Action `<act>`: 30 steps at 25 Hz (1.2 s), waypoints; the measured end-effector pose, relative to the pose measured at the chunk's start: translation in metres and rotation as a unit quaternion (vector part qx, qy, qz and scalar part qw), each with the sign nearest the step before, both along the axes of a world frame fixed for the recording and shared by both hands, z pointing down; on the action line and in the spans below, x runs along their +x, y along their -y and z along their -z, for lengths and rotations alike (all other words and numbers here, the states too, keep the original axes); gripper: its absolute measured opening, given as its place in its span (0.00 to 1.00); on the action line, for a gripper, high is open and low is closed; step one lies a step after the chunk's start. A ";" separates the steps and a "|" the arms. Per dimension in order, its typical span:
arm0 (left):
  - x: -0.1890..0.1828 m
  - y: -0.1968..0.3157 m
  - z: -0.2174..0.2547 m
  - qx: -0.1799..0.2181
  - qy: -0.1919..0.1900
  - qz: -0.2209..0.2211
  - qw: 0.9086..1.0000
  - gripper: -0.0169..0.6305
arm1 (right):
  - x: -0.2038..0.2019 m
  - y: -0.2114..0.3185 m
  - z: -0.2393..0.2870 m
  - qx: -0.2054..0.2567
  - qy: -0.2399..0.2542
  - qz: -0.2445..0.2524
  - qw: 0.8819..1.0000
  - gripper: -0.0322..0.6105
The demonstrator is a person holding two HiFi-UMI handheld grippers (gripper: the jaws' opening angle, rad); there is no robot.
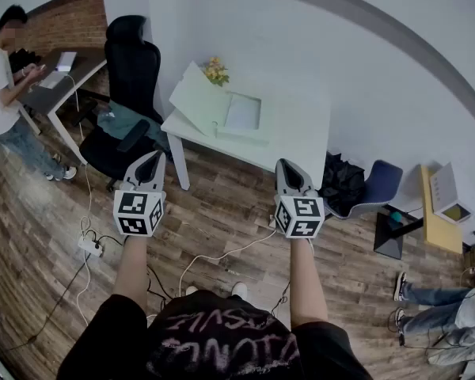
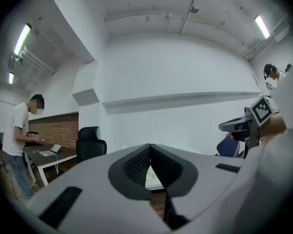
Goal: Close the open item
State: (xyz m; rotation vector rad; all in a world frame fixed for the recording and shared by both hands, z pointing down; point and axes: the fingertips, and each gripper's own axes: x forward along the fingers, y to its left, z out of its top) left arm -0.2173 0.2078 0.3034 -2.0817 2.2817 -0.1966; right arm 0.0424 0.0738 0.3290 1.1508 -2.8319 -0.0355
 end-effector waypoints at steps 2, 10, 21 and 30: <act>-0.003 0.000 0.001 0.000 0.002 -0.001 1.000 0.03 | -0.004 0.000 0.001 0.000 0.001 0.000 1.000 0.07; -0.013 -0.003 0.002 0.001 0.000 -0.003 1.000 0.03 | -0.012 -0.006 0.005 0.006 0.006 0.001 1.000 0.07; -0.028 0.000 -0.007 -0.003 -0.006 -0.035 0.999 0.03 | -0.026 -0.016 0.003 0.007 -0.002 -0.021 1.000 0.07; -0.041 0.027 -0.023 -0.016 -0.010 -0.038 0.999 0.03 | -0.034 0.009 -0.005 0.005 -0.004 -0.027 1.000 0.07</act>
